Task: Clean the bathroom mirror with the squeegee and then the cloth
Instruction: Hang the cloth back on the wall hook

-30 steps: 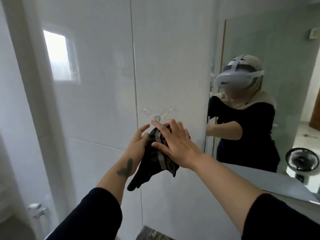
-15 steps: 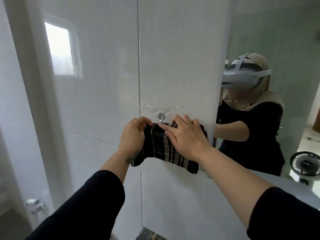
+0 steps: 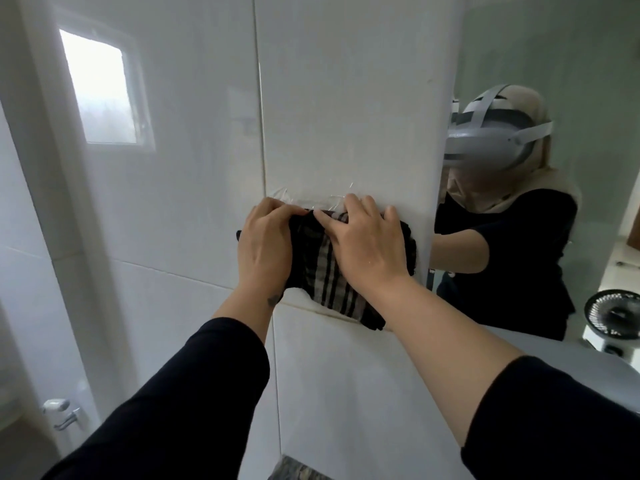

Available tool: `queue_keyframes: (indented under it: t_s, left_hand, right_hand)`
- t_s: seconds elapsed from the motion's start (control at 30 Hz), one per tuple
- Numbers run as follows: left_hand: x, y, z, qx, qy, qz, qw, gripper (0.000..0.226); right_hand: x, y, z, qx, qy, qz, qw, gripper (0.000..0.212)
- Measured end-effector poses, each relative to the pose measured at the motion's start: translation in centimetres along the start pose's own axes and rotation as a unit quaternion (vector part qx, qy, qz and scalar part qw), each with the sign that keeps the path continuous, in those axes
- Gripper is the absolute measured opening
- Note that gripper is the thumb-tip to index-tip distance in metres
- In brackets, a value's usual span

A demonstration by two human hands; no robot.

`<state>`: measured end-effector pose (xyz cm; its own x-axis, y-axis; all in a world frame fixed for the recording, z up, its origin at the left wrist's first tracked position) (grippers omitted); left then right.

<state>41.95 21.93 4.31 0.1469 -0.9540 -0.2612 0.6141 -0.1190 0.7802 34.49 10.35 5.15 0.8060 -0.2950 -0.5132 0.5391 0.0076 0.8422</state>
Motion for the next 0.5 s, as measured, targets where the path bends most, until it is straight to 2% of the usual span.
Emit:
queue_keyframes:
  t_s: [0.07, 0.13, 0.2, 0.3, 0.4, 0.5]
  left_hand:
    - [0.2, -0.1, -0.6, 0.018, 0.041, 0.018, 0.999, 0.03]
    - [0.5, -0.6, -1.3, -0.006, 0.039, 0.03, 0.999, 0.029]
    - [0.8, -1.1, -1.8, -0.025, 0.041, 0.037, 0.998, 0.029]
    - [0.7, -1.4, -2.0, -0.036, 0.101, 0.029, 0.994, 0.037]
    - [0.9, -2.0, -1.5, -0.028, 0.127, -0.042, 0.991, 0.052]
    - [0.9, -3.0, -1.7, -0.062, 0.122, -0.122, 0.983, 0.061]
  right_hand:
    - [0.4, -0.3, -0.3, -0.027, -0.013, 0.003, 1.0, 0.047]
    - [0.8, -0.7, -0.6, -0.029, -0.016, 0.003, 0.999, 0.048]
    - [1.2, -1.2, -0.9, -0.009, -0.015, 0.015, 1.0, 0.047]
    - [1.6, -1.8, -1.3, 0.039, 0.027, 0.016, 0.999, 0.046]
    - [1.6, -2.7, -2.0, 0.086, 0.055, -0.047, 0.994, 0.052]
    - [1.8, -5.4, -2.6, 0.106, 0.06, -0.13, 0.984, 0.064]
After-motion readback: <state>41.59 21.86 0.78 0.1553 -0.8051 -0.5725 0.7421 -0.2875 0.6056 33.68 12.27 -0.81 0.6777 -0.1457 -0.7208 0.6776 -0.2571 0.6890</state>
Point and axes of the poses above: each hand's wrist, its own y-axis towards the middle knuckle, its own x-axis out of the palm, z = x × y, the point moved 5 cm from there along y, towards the middle knuckle, and after that the axes turned 2 degrees about -z, right-handed, at the moved point
